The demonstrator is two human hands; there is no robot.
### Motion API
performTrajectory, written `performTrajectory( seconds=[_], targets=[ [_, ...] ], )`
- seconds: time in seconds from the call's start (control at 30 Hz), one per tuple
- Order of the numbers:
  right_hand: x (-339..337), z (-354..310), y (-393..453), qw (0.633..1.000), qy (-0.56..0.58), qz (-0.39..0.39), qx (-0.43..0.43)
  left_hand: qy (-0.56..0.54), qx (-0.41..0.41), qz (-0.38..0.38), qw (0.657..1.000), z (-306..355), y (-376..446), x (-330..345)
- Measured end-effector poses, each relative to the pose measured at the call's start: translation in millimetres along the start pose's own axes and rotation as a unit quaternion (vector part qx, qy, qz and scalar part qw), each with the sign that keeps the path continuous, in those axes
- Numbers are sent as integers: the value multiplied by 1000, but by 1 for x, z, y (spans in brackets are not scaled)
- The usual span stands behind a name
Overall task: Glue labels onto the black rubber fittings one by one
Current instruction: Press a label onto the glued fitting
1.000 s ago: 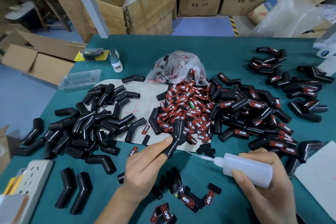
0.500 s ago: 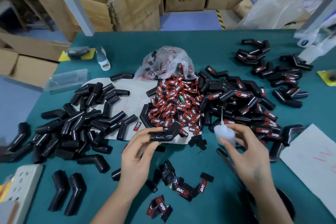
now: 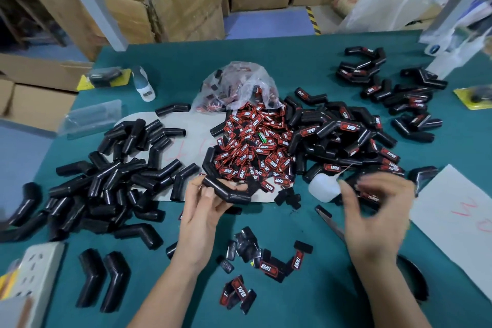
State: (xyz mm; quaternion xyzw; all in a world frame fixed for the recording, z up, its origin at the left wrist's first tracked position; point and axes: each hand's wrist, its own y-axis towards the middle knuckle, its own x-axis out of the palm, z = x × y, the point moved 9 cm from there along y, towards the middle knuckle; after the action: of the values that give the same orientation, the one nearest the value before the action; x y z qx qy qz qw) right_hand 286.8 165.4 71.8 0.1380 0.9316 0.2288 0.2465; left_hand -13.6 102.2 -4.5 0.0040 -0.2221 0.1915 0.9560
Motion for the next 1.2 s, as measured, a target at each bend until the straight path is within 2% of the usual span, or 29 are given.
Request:
performTrajectory(
  seconds=[0.03,0.07,0.1,0.17,0.23,0.37,0.5,0.6,0.63,0.7,0.73,0.8,0.87,0.97,1.07,1.2],
  targets=[
    [-5,-20,-7,997,5,30,-77,-4,-1,5,1000,1,0,-1],
    [1,-36,-16,991,18,15,-131,-7,-3,13,1000,1,1,-2],
    [18,-48,-23,987,27,-37,-156,-10,-8,22,1000,0,1,-4],
    [69,-56,-37,971,-6,-181,-158,-11,-13,35,999,-1,3,-7],
    [113,-51,-45,948,-84,-262,-161,-10,-7,37,999,0,4,-8],
    [161,-30,-46,906,-209,-337,-147,-9,-37,34,999,-3,5,-12],
    [168,-24,-44,903,-230,-329,-151,-30,-102,-20,994,-12,3,-5],
    [162,-25,-40,923,-173,-319,-130,-25,-105,-82,991,-8,-2,2],
    [158,-25,-40,935,-128,-314,-103,-6,-95,-98,991,-5,-3,2],
    [149,-17,-38,950,-3,-313,9,41,-73,-117,990,0,-4,2],
    [146,-11,-39,941,64,-323,79,60,-66,-116,989,1,-2,1],
    [142,-7,-45,899,187,-349,185,104,-51,-98,988,4,1,-4],
    [139,-9,-48,862,265,-358,240,137,-30,-70,988,7,3,-9],
    [139,-16,-49,840,316,-359,257,141,-8,-44,989,10,4,-12],
    [138,-24,-50,843,318,-369,229,184,4,-49,982,13,4,-11],
    [136,-22,-51,844,337,-347,233,234,21,-46,971,15,5,-13]
  ],
)
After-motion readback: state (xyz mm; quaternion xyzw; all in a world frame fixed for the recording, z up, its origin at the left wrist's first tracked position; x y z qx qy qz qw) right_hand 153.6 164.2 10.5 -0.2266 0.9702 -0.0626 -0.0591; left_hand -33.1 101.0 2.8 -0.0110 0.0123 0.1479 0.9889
